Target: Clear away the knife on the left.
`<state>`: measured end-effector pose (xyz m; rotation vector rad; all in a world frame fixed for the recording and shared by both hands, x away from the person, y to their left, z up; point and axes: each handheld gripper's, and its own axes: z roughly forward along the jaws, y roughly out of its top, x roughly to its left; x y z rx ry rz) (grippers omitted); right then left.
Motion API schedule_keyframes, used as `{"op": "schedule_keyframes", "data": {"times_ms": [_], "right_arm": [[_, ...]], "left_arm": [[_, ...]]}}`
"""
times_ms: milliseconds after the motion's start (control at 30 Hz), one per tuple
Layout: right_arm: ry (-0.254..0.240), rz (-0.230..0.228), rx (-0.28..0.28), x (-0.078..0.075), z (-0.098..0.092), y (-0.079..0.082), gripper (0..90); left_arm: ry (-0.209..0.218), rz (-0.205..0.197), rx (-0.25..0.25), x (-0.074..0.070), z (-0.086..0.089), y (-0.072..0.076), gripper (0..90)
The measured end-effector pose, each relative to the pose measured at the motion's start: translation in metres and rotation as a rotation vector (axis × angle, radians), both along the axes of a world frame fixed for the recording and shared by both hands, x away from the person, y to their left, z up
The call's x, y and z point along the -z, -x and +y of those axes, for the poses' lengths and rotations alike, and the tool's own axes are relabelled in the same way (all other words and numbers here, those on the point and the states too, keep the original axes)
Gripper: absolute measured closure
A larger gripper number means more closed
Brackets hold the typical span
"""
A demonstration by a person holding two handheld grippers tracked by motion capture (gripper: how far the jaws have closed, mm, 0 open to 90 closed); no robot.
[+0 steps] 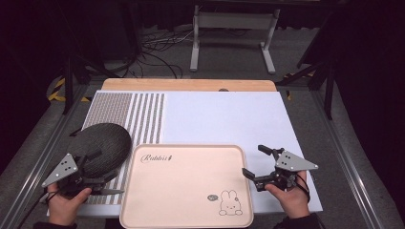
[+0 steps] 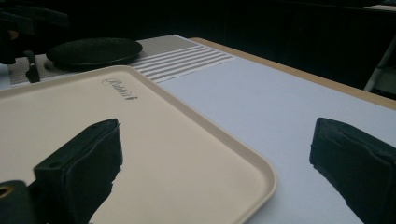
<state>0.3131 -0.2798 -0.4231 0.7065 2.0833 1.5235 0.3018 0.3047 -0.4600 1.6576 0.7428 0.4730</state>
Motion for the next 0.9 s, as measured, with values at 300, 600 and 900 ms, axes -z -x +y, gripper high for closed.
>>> {"op": "schedule_keyframes", "data": {"times_ms": [300,600,900], "right_arm": [[0.0,0.01,-0.003,0.0007,0.0,-0.0002,3.5],[0.002,0.018,-0.008,0.0012,0.0009,-0.0013,3.6],[-0.002,0.032,-0.015,0.0034,-0.0005,-0.0026,4.1]], "left_arm": [[0.005,-0.001,0.007,-0.0009,0.0008,-0.0009,4.1],[0.012,0.017,0.024,-0.0017,-0.0002,-0.0004,2.7],[0.024,0.054,0.056,-0.0081,-0.0064,0.0004,3.5]]}}
